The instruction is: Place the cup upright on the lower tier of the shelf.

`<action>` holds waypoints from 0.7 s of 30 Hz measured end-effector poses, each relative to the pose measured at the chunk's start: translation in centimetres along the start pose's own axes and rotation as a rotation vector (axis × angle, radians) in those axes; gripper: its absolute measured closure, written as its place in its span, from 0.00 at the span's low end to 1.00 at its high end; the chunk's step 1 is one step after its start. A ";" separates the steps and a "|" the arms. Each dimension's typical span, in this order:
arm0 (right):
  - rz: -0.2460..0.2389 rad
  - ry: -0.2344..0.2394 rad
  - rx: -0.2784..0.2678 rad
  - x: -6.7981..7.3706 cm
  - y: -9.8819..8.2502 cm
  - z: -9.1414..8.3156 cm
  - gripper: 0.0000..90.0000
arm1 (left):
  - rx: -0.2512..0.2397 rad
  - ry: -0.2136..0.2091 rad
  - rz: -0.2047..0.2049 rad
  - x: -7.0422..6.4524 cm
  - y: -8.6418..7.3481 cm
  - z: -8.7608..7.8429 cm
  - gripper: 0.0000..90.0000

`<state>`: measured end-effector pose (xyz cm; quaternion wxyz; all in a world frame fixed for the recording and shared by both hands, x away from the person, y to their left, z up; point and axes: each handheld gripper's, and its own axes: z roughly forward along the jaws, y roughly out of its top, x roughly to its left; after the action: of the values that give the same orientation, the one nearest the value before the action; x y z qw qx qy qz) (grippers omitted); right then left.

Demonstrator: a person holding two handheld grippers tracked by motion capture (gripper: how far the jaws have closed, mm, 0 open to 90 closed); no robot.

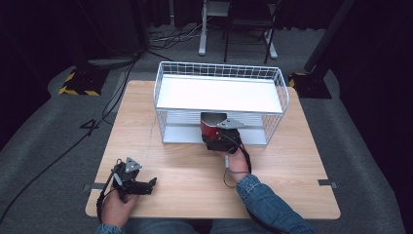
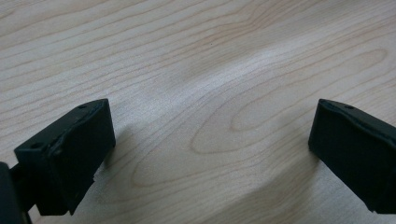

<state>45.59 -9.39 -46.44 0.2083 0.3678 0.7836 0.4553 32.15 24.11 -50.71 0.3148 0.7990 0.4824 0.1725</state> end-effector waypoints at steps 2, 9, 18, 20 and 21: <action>0.010 -0.008 0.001 -0.2 0.0 0.3 0.20 | 0.000 0.000 0.000 0.0 0.0 0.0 0.01; 0.022 -0.047 0.009 -0.9 0.2 1.2 0.20 | 0.000 0.000 0.000 0.0 0.0 0.0 0.01; 0.041 -0.071 0.008 -1.6 0.3 2.1 0.19 | 0.000 0.000 0.000 0.0 0.0 0.0 0.01; 0.050 -0.079 0.018 -1.8 0.3 2.3 0.19 | 0.000 0.000 0.000 0.0 0.0 0.0 0.01; 0.053 -0.076 0.021 -1.9 0.3 2.4 0.19 | 0.000 0.000 0.000 0.0 0.0 0.0 0.01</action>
<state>48.49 -9.40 -47.34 0.2220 0.4075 0.7698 0.4382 32.15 24.11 -50.71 0.3148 0.7990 0.4823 0.1726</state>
